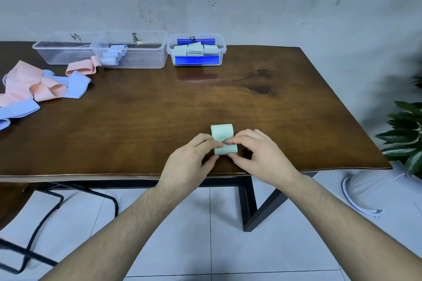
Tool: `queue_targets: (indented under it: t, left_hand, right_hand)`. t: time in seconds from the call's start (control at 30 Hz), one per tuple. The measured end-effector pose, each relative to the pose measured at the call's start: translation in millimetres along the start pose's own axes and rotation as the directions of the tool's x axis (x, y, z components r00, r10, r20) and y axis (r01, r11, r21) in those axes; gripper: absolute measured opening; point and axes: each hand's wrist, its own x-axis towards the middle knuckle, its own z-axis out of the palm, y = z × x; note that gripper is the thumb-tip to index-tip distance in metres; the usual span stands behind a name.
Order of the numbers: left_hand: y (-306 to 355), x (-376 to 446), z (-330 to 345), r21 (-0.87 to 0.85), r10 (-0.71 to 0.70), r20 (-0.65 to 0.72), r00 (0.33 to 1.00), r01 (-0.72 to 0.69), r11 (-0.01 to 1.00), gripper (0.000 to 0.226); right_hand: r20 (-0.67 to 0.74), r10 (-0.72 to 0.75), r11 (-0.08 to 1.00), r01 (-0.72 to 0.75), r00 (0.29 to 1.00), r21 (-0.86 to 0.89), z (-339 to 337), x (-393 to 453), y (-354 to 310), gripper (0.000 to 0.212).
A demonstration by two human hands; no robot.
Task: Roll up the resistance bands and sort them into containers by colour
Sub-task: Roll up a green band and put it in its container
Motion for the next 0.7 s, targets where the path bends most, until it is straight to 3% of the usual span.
queue_targets:
  t: [0.3,0.7]
  left_hand:
    - [-4,10,-3,0.018,-0.058,0.036,0.998,0.058,0.998,0.027]
    - [-9,14,1,0.064,0.008,0.002,1.000,-0.008,0.998,0.027]
  right_hand:
    - [-0.013,-0.046,0.998,0.046,0.999,-0.041,-2,6,-1,0.028]
    - [-0.049,-0.049,0.995,0.045,0.998,-0.084,3,12,4,0.031]
